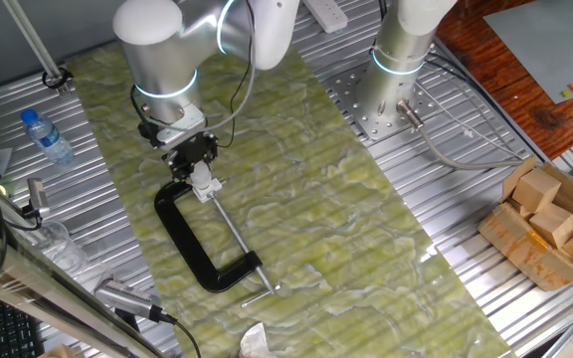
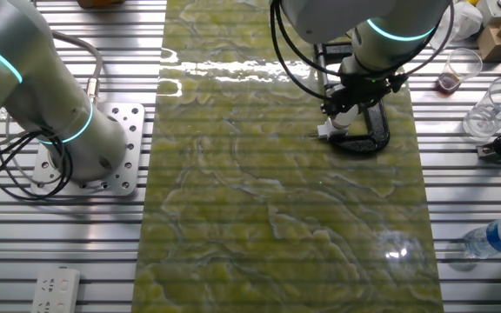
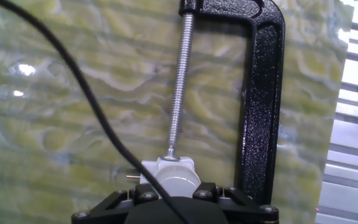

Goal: Install the light bulb by rotating it

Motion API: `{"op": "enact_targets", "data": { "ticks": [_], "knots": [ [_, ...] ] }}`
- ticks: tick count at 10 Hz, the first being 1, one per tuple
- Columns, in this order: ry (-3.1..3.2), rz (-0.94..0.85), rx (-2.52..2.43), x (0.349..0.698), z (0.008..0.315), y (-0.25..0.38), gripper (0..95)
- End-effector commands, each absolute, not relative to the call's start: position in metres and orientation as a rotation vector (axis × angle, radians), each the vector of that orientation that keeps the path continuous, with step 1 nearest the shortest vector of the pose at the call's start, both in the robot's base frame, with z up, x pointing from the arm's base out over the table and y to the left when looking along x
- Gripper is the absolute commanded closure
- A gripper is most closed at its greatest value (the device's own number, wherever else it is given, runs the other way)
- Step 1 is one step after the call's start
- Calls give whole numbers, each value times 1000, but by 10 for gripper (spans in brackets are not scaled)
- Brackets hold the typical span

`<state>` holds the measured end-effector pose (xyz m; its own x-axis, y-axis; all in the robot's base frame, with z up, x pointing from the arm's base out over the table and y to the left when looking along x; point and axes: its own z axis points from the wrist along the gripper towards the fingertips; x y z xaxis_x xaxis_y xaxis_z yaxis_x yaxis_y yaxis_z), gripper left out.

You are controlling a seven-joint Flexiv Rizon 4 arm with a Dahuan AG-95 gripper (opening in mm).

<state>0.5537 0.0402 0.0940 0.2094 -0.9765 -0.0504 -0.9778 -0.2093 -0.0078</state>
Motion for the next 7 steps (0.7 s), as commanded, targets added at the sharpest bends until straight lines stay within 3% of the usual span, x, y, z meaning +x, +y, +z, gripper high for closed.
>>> {"op": "enact_targets", "data": {
  "ticks": [1, 7],
  "knots": [
    [2019, 50, -2366, 554, 93, 40, 950],
    [2624, 36, -1736, 554, 94, 39, 950]
  ]
}}
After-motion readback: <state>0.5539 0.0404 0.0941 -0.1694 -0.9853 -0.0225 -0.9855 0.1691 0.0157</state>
